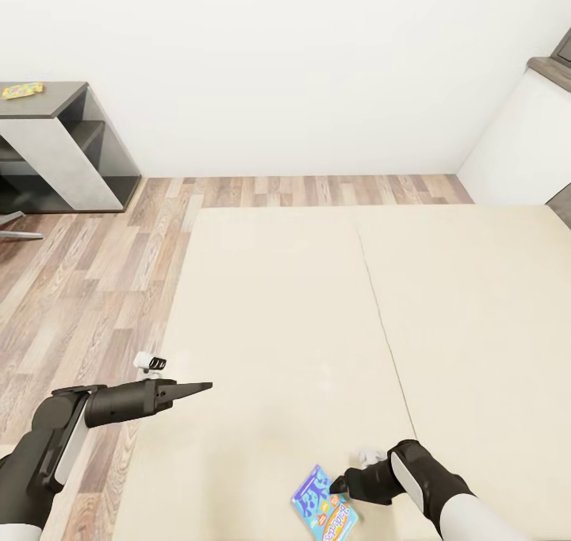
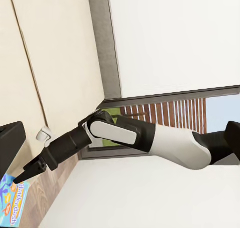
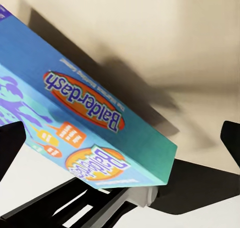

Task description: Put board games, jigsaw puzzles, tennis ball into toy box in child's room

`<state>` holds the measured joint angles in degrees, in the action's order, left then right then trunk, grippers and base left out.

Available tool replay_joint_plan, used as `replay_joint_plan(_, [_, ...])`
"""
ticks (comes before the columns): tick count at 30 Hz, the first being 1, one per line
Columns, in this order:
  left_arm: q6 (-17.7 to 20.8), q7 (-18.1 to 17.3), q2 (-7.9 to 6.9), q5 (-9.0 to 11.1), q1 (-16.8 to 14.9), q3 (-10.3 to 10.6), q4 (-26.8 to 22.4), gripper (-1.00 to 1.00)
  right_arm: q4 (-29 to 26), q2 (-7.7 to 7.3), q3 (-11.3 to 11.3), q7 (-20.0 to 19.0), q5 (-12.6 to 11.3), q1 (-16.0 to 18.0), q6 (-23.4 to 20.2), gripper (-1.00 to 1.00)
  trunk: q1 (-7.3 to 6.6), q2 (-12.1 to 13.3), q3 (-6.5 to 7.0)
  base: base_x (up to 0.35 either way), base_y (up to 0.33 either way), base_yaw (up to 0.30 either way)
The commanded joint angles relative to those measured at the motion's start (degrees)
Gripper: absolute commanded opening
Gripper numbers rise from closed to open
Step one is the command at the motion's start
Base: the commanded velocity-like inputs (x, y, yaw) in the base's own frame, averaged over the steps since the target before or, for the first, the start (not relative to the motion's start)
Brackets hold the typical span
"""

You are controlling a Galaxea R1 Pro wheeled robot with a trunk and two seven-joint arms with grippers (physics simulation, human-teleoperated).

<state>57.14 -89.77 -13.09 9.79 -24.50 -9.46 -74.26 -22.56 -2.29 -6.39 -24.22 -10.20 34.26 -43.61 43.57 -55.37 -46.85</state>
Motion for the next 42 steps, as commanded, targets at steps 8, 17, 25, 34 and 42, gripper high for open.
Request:
replay_joint_plan(8, [0.6,-0.2,0.05,0.0,0.0,0.0,0.0,1.00,-0.1,0.29,-0.6,0.1,-0.5,0.1,0.2,1.00,0.01,0.0,-0.03,0.000,0.000,0.000])
replay_joint_plan(17, [0.6,-0.2,0.02,0.0,0.0,0.0,0.0,1.00,-0.1,0.90,-4.2,0.2,-0.7,0.1,0.2,1.00,0.01,0.0,-0.03,0.000,0.000,0.000])
replay_joint_plan(25, [0.6,-0.2,-0.02,0.0,0.0,0.0,0.0,1.00,-0.1,1.08,-5.4,0.1,-0.8,0.1,0.2,1.00,0.01,0.0,-0.03,0.000,0.000,0.000])
replay_joint_plan(34, [0.6,-0.2,-0.05,0.0,0.0,0.0,0.0,1.00,-0.1,1.26,-5.8,0.0,-0.9,0.1,0.2,1.00,0.01,0.0,-0.03,0.000,0.000,0.000])
replay_joint_plan(42, [0.6,-0.2,-0.06,0.0,0.0,0.0,0.0,1.00,-0.1,1.48,-5.9,0.0,-0.9,0.1,0.2,1.00,0.01,0.0,-0.03,0.000,0.000,0.000])
